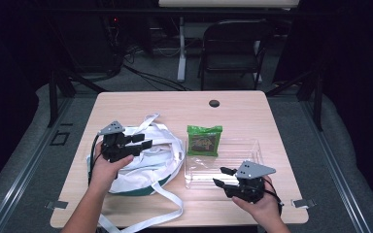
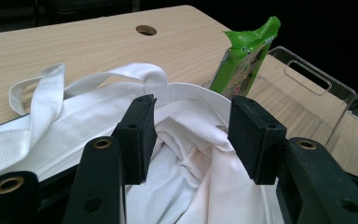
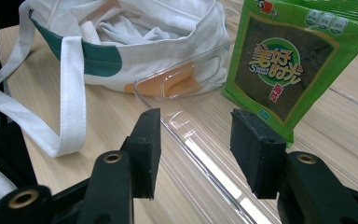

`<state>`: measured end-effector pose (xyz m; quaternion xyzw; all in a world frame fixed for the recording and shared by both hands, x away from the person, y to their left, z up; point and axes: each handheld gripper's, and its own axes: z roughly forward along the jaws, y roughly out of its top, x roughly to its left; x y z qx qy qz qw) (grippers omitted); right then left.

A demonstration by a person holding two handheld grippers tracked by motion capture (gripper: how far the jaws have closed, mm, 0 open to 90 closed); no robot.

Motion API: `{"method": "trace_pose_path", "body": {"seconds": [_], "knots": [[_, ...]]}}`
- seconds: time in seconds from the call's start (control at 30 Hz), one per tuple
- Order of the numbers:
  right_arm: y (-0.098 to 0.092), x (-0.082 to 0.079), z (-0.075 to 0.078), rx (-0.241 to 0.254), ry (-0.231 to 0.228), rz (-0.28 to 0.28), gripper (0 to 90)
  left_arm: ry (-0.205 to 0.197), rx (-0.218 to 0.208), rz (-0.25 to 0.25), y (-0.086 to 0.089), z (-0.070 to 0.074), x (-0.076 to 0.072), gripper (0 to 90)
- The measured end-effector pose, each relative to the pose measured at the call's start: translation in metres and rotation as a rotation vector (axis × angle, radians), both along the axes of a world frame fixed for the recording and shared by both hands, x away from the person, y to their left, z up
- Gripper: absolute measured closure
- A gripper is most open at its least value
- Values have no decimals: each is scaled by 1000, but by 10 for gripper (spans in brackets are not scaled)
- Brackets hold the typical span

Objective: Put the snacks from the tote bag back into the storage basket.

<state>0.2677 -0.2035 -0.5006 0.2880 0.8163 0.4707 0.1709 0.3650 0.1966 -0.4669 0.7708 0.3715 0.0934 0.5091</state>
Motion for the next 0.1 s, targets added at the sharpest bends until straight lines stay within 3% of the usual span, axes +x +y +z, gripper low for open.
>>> {"method": "trace_pose_path", "body": {"seconds": [0.1], "knots": [[-1,2,3,2,-10,-3,529,-5,-1,8,1,1,0,501]]}}
